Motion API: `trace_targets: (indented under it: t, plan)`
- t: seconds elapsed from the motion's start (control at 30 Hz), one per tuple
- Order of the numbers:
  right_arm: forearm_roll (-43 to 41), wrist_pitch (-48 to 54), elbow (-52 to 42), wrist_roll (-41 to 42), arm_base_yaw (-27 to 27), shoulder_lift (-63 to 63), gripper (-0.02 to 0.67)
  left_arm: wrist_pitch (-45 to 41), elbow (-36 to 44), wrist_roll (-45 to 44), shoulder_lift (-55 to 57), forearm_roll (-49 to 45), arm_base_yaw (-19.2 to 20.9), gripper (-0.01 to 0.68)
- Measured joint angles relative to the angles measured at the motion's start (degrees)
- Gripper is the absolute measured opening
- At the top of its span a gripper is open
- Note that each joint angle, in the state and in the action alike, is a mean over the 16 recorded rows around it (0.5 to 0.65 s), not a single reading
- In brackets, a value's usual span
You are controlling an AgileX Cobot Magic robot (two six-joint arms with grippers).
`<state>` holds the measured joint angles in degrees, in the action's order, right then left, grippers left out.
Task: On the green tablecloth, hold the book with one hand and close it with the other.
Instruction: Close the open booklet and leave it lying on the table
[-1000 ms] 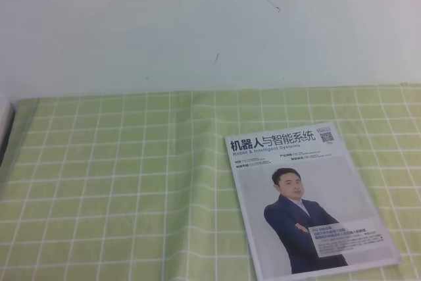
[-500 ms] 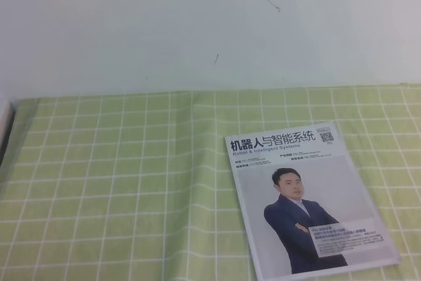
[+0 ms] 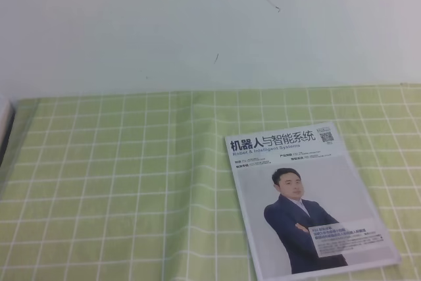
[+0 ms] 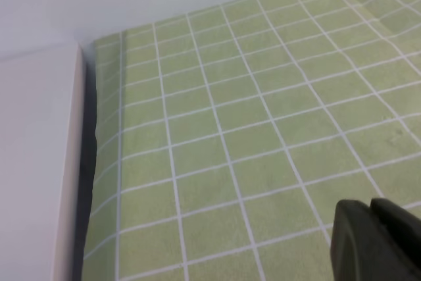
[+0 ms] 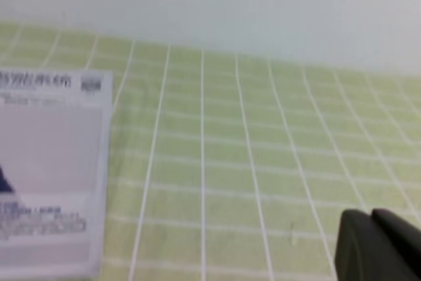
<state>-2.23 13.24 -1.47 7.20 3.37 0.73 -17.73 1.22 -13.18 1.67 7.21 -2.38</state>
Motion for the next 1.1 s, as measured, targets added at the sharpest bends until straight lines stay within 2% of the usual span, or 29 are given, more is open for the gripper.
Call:
trace_targets:
  t: [0.3,1.1]
  plan:
    - [-0.5,6.3,0.2,1.8,0.0,0.0,-0.003,0.0,0.0,0.0,0.0,0.0,0.0,-0.004]
    - [-0.5,6.9,0.3,2.0,0.0,0.0,-0.003,0.0,0.0,0.0,0.0,0.0,0.0,-0.003]
